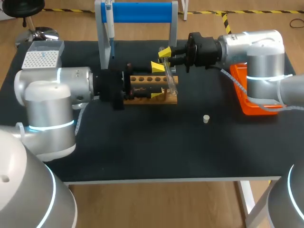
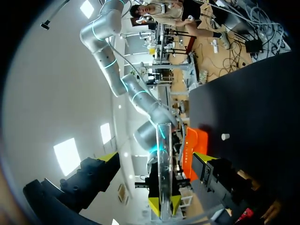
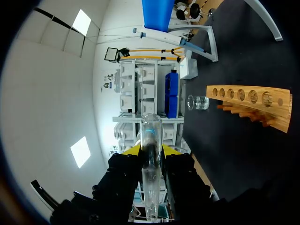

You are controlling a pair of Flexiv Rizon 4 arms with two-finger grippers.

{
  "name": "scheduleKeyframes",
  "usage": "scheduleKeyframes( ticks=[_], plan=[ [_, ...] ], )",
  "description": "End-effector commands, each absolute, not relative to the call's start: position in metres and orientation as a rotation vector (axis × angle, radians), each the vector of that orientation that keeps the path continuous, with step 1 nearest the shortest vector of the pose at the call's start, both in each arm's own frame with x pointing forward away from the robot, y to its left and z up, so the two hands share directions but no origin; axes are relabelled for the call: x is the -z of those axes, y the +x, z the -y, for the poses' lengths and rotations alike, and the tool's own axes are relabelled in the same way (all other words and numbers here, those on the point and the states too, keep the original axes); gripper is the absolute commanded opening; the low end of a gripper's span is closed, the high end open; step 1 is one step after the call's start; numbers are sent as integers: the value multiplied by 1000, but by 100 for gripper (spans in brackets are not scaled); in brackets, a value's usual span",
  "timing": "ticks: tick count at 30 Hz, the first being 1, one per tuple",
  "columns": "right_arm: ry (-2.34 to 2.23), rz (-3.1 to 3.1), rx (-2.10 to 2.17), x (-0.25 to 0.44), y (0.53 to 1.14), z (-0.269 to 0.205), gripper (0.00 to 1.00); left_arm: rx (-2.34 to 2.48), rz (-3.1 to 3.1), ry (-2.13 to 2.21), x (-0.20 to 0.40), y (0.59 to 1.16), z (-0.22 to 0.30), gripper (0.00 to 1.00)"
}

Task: Invert the test tube, pick up the pipette, mount the tip to pipette, aspirate from beaker and dispense into the tube, eject the tip, return the pipette, and cap with the stopper.

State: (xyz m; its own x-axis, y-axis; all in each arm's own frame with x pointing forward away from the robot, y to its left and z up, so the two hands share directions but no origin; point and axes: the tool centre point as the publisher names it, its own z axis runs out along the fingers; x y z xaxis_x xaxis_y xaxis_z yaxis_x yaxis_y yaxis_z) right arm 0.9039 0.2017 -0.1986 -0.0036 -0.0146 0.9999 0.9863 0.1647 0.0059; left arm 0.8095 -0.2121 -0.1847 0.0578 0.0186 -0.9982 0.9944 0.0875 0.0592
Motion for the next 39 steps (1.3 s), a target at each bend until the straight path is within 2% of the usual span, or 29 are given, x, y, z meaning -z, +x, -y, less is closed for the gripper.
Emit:
scheduleKeyframes(
  ticks=[1,30,32,34,36,37,39],
  plan=[
    [-1074,1278,1095,198,904,-201,0,1100,-1230,1189,186,807,219,100],
    [-1074,1278,1095,198,904,-201,0,1086,-1271,1189,187,820,256,100],
    [-1074,1278,1095,198,904,-201,0,1084,-1275,1183,187,822,255,90],
    [-1074,1278,1095,198,904,-201,0,1079,-1278,1180,187,823,254,85],
    [-1074,1278,1095,198,904,-201,0,1073,-1281,1174,187,824,251,70],
    [-1074,1278,1095,198,904,-201,0,1073,-1283,1168,186,824,249,66],
    [-1074,1278,1095,198,904,-201,0,1072,-1285,1162,186,824,247,67]
  ],
)
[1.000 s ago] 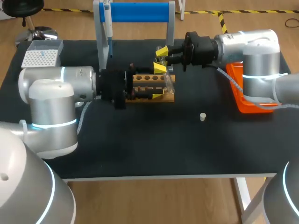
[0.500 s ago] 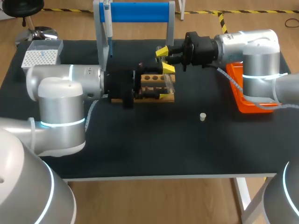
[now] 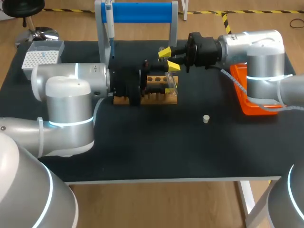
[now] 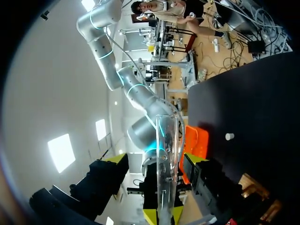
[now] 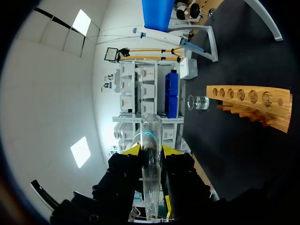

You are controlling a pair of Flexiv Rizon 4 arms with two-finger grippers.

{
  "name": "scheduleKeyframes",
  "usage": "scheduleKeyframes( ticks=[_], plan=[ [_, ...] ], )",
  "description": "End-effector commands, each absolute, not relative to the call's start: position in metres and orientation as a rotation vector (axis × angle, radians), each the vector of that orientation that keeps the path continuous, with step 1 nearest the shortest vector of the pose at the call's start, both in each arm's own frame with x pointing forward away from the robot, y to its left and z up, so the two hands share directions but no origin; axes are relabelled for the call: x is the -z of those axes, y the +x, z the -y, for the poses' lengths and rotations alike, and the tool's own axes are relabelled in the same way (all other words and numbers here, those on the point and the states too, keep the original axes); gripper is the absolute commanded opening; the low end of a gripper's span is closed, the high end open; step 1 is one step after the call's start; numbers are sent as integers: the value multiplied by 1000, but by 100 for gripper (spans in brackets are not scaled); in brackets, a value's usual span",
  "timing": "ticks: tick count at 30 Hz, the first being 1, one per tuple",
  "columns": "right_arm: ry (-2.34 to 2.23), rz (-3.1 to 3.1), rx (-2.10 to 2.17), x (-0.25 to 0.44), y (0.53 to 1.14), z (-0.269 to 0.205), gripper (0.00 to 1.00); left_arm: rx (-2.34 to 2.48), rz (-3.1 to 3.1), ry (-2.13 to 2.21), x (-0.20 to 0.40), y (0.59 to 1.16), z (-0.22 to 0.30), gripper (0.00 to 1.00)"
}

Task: Invert the test tube, pick up the pipette, mount the tip to pipette, aspirate from beaker and dispense into the tube, eject the tip, return the pipette, and cap with the stopper.

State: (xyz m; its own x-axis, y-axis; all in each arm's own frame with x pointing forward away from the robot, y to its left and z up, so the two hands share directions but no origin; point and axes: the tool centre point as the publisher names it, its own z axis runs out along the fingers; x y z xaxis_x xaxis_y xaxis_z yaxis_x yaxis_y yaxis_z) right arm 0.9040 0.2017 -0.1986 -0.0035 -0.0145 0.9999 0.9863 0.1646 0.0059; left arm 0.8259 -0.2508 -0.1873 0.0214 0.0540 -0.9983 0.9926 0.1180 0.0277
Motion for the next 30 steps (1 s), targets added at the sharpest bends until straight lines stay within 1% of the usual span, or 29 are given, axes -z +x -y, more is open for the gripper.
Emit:
scheduleKeyframes(
  ticks=[1,6,9,14,18,21,30],
  plan=[
    [-1074,1278,1095,198,904,-201,0,1070,-1286,1160,186,824,247,67],
    [-1074,1278,1095,198,904,-201,0,1069,-1289,1146,187,823,244,67],
    [-1074,1278,1095,198,904,-201,0,1070,-1290,1143,188,822,244,65],
    [-1074,1278,1095,198,904,-201,0,1074,-1288,1143,188,822,244,55],
    [-1074,1278,1095,198,904,-201,0,1076,-1287,1147,188,822,245,53],
    [-1074,1278,1095,198,904,-201,0,1078,-1287,1149,188,823,246,54],
    [-1074,1278,1095,198,904,-201,0,1083,-1289,1152,189,823,247,47]
  ],
)
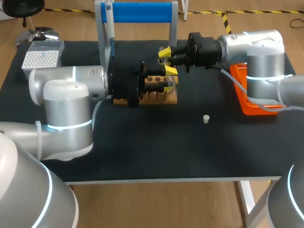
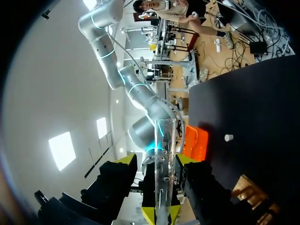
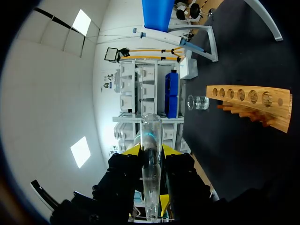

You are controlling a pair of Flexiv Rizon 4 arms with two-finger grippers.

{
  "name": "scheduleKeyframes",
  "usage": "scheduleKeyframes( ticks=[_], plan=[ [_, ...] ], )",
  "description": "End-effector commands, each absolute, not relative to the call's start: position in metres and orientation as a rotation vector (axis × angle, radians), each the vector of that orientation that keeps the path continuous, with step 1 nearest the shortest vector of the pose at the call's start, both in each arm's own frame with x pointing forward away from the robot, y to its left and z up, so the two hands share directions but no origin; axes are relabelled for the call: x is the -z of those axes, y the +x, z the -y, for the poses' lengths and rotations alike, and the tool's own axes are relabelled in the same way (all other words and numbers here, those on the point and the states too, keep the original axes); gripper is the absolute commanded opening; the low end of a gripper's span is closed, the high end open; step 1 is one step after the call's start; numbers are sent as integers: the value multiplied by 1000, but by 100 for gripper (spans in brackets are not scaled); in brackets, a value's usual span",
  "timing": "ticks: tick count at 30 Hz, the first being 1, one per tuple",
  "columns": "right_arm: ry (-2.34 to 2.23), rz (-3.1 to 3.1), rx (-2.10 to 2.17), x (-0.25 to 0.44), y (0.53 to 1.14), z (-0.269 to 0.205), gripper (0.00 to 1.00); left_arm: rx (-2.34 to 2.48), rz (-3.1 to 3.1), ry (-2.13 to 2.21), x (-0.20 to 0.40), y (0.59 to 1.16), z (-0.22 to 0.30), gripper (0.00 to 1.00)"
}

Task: Invert the test tube, pick up the pipette, mount the tip to pipette, aspirate from beaker and dispense into the tube, eject the tip, return the pipette, and cap with the stopper.

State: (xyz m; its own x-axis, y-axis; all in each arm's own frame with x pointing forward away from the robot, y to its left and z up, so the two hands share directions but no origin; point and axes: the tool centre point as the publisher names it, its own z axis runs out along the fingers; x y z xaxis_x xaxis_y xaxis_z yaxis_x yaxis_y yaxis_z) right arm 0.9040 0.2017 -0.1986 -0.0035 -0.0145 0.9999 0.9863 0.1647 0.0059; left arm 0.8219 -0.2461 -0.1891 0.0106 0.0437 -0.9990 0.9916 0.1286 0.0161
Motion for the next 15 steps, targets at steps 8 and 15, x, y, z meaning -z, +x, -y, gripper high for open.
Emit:
scheduleKeyframes(
  ticks=[8,15],
  plan=[
    [-1074,1278,1095,198,904,-201,0,1086,-1299,1151,190,823,247,0],
    [-1074,1278,1095,198,904,-201,100,1085,-1348,1125,190,824,246,0]
  ],
)
